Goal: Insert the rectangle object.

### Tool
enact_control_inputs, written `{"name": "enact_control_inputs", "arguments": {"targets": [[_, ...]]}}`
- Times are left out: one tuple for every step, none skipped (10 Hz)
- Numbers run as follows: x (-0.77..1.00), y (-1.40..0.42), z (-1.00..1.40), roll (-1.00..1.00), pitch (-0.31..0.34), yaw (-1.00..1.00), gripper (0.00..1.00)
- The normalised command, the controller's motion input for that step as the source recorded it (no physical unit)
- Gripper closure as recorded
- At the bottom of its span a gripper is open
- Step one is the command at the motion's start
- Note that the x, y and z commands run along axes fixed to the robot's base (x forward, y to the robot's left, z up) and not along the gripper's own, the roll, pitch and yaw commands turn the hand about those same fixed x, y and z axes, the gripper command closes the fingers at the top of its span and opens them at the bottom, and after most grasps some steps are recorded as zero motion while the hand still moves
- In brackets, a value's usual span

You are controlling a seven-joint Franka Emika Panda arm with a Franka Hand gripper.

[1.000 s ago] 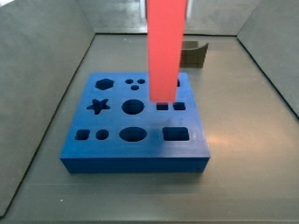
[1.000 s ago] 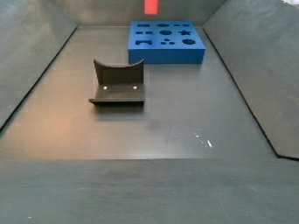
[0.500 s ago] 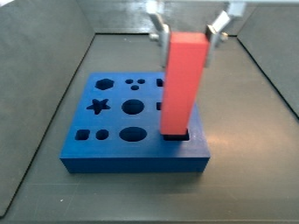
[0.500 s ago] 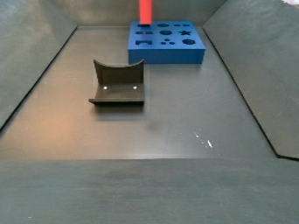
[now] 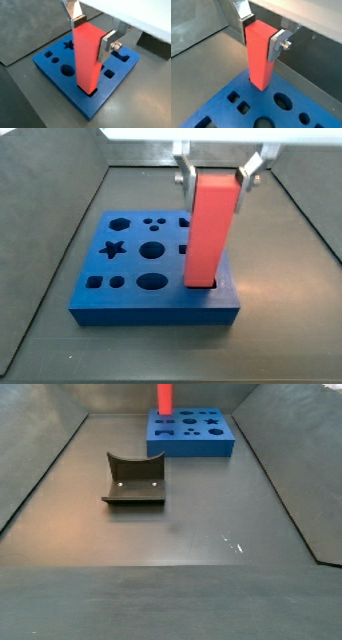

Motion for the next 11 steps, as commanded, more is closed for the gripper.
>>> {"name": "enact_control_inputs", "arguments": {"targets": [[0.2,-0.13,-0.23,0.0,0.003,0.0,1.0],[0.23,-0.06,-0.29,0.02,0.006,0.0,1.0],[0.18,0.0,-0.39,0.05,0.0,0.0,1.0],[0.09,0.0,-0.45,0.09,0.0,0.0,1.0],[0.03,-0.05,-0.43,0.13,-0.013,0.0,1.0],[0.01,-0.09,-0.42,0.09,-0.016,0.0,1.0],[0.0,-0.07,-0.35,0.12,-0.001,0.0,1.0],[0.0,-0.01,-0.13,0.0,-0.041,0.0,1.0],[0.0,-0.03,-0.19,0.0,-0.124,0.0,1.0],[0.0,0.0,-0.03,-0.02,-0.004,0.0,1.0],[0.0,0.06,0.0,-0.07,0.0,-0.03,1.0]]}}
